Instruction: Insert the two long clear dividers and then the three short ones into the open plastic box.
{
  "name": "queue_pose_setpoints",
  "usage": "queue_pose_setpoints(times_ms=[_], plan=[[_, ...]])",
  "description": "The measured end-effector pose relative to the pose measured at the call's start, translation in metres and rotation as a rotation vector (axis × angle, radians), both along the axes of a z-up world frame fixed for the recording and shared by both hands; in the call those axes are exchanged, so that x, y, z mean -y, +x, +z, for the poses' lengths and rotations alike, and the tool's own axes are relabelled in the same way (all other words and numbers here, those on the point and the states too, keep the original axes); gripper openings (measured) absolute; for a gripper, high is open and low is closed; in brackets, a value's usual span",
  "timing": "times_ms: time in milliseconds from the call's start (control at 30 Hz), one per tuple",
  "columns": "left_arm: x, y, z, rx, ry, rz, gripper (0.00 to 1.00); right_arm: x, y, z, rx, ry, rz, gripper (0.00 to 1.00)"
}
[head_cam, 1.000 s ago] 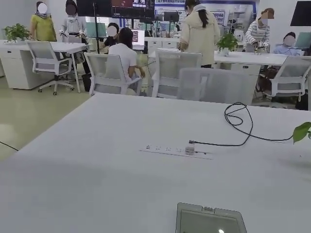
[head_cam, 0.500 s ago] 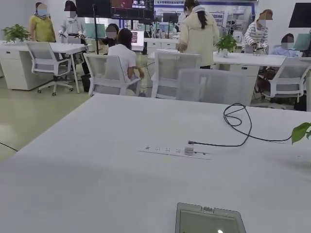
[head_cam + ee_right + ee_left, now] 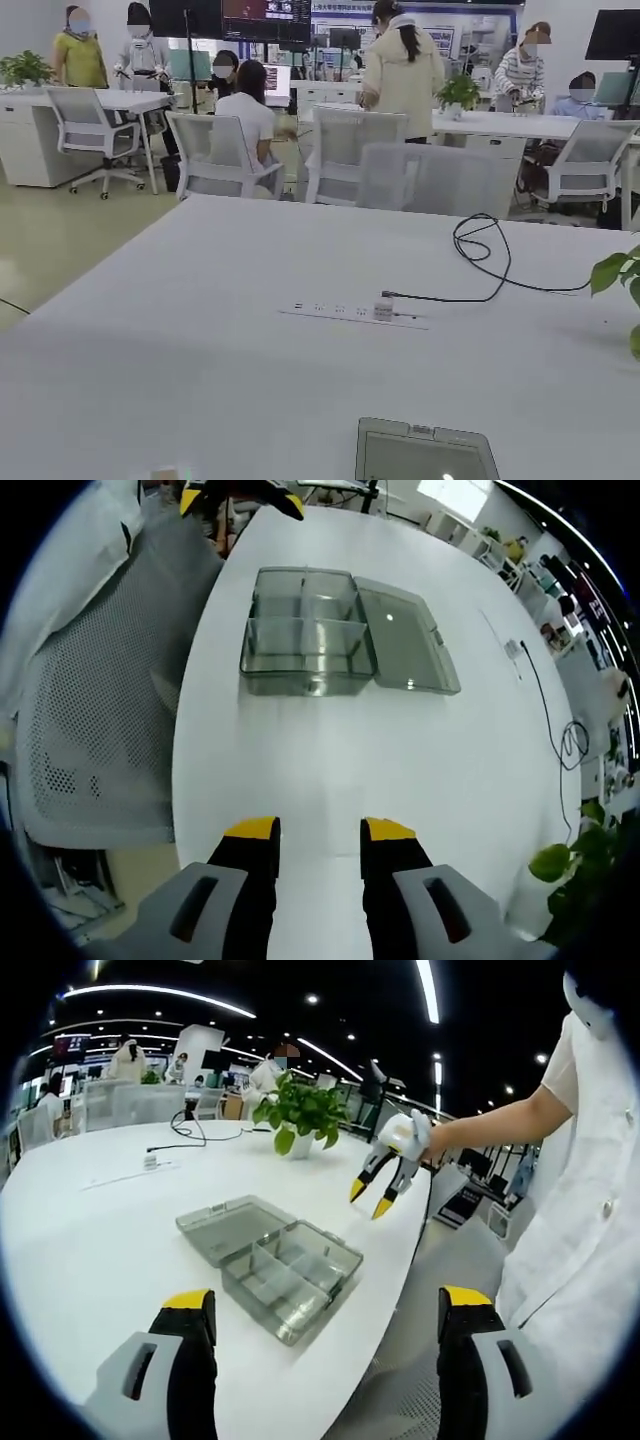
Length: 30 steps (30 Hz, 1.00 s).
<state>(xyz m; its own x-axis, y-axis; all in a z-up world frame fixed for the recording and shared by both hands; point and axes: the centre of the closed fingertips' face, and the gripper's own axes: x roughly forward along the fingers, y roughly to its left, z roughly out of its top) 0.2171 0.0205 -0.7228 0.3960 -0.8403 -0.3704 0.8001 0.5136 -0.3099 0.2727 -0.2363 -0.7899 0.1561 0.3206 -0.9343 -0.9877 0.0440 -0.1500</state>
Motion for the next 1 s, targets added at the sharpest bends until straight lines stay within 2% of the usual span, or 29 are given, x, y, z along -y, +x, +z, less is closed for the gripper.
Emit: queue_pose_setpoints(times_ms=[67,133,233,300,400,433,567,767,900,1000], plan=[[0.0,0.006,0.004,-0.017,-0.015,0.031,0.91,-0.008,0.0,0.009,0.017,0.013,0.004,0.33],[0.003,0.01,0.011,-0.02,-0.045,0.046,0.9,-0.018,-0.001,0.019,0.033,0.035,0.009,0.33],[0.009,0.015,0.018,-0.057,-0.096,0.077,0.88,-0.031,-0.004,0.03,0.05,0.058,0.016,0.33],[0.013,0.019,0.022,-0.104,-0.135,0.106,0.85,-0.04,-0.006,0.038,0.064,0.066,0.032,0.33],[0.022,0.023,0.029,-0.143,-0.207,0.134,0.81,-0.054,-0.01,0.05,0.076,0.089,0.045,0.33],[0.025,0.024,0.03,-0.166,-0.225,0.143,0.79,-0.06,-0.011,0.054,0.081,0.097,0.048,0.33],[0.035,0.027,0.03,-0.213,-0.239,0.15,0.72,-0.076,-0.017,0.066,0.096,0.119,0.066,0.33],[0.051,0.03,0.039,-0.277,-0.31,0.167,0.62,-0.1,-0.025,0.085,0.121,0.138,0.094,0.33],[0.062,0.031,0.042,-0.329,-0.338,0.169,0.55,-0.112,-0.029,0.095,0.135,0.151,0.105,0.33],[0.073,0.027,0.044,-0.387,-0.368,0.163,0.5,-0.122,-0.034,0.101,0.145,0.155,0.119,0.33]])
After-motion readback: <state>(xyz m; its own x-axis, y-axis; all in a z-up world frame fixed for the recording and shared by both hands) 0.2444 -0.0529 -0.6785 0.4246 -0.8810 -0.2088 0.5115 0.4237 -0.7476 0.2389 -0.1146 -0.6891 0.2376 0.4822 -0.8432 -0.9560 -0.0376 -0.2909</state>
